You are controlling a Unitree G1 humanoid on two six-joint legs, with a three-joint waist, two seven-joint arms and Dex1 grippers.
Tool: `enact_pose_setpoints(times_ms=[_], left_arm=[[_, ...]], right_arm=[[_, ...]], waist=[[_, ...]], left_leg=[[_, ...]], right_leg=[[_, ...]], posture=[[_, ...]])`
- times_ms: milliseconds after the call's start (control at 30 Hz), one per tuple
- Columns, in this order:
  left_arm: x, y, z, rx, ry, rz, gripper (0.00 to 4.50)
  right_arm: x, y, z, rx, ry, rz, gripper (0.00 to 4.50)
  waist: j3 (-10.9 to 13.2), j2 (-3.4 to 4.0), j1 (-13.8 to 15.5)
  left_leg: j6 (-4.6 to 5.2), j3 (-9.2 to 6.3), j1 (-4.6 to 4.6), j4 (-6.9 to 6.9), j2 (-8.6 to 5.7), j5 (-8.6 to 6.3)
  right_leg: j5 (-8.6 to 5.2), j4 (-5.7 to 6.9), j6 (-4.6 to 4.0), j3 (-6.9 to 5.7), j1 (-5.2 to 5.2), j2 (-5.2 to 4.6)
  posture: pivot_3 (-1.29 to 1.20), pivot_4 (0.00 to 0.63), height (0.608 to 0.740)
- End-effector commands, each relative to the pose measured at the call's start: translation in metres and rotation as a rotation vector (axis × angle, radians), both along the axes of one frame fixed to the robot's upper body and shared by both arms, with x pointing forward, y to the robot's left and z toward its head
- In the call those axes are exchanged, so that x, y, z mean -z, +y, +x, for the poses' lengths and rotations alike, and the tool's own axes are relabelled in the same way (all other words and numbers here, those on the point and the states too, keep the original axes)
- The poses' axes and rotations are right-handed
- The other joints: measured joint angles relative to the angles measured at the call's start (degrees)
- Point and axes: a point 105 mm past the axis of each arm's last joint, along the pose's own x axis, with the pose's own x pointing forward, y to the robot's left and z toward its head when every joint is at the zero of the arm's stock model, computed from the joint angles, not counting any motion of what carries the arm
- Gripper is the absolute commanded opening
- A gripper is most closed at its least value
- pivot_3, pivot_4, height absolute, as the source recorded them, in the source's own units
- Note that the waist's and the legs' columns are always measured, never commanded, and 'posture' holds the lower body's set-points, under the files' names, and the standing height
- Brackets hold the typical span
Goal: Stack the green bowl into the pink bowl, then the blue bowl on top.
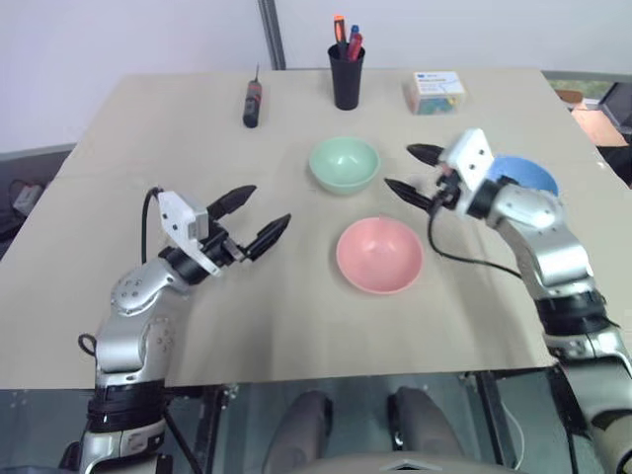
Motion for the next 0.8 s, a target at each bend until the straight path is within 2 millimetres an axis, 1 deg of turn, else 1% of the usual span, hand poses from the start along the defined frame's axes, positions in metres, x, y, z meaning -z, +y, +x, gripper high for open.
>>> enact_pose_setpoints(times_ms=[33, 133, 200, 400, 467, 533, 667, 800], left_arm=[[-0.011, 0.004, -0.016, 0.015, -0.038, 0.026, 4.43], [-0.010, 0.009, -0.023, 0.008, -0.028, 0.042, 4.43], [-0.010, 0.011, -0.025, -0.002, -0.027, 0.049, 4.43], [-0.008, 0.010, -0.033, -0.009, -0.021, 0.054, 4.43], [-0.006, 0.011, -0.035, -0.016, -0.011, 0.052, 4.43], [-0.004, 0.010, -0.036, -0.017, -0.006, 0.050, 4.43], [-0.004, 0.009, -0.036, -0.023, -0.014, 0.056, 4.43], [-0.007, 0.010, -0.035, -0.036, -0.031, 0.058, 4.43]], right_arm=[[-0.002, 0.022, 0.008, -0.047, -0.051, -0.120, 3.34], [-0.003, 0.045, 0.018, -0.083, -0.081, -0.199, 3.34], [-0.002, 0.056, 0.027, -0.074, -0.064, -0.229, 3.34], [0.008, 0.075, 0.045, -0.069, -0.045, -0.334, 3.34], [0.014, 0.079, 0.048, -0.078, -0.063, -0.431, 3.34], [0.019, 0.080, 0.051, -0.076, -0.047, -0.481, 3.34], [0.028, 0.083, 0.057, -0.049, -0.010, -0.533, 3.34], [0.032, 0.084, 0.059, -0.045, -0.004, -0.553, 3.34]], waist=[[0.00, 0.00, 0.17], [0.01, 0.02, -0.01], [0.01, 0.01, -0.08], [0.02, 0.03, 0.01], [0.02, 0.02, 0.06], [0.03, 0.05, -0.41], [0.03, 0.06, -1.36], [0.03, 0.06, -1.54]], left_leg=[[0.00, -0.03, -0.03, 0.00, 0.00, 0.00], [0.00, -0.01, -0.06, -0.01, -0.02, 0.00], [-0.01, 0.00, -0.06, -0.02, -0.02, 0.00], [-0.02, -0.03, -0.08, -0.04, -0.02, 0.01], [-0.02, -0.03, -0.11, -0.04, -0.04, 0.01], [-0.03, 0.08, -0.13, -0.09, -0.04, 0.01], [-0.06, 0.08, -0.13, -0.17, 0.01, 0.02], [-0.06, 0.12, -0.14, -0.18, -0.01, 0.03]], right_leg=[[0.00, -0.03, 0.00, -0.03, -0.01, -0.01], [0.00, -0.05, 0.00, -0.02, -0.04, -0.05], [0.00, -0.03, 0.00, -0.01, -0.07, -0.05], [0.00, -0.03, -0.01, -0.04, -0.09, -0.05], [0.00, -0.05, -0.01, -0.04, -0.11, -0.06], [0.00, 0.01, -0.01, 0.06, -0.25, -0.06], [0.00, 0.03, -0.01, 0.06, -0.31, -0.01], [0.00, 0.02, -0.01, 0.11, -0.32, -0.03]], posture=[[0.00, 0.150, 0.740], [0.00, 0.150, 0.740], [0.00, 0.150, 0.740], [0.00, 0.150, 0.740], [0.00, 0.150, 0.740], [0.00, 0.150, 0.740], [0.00, 0.150, 0.740], [0.00, 0.150, 0.740]])
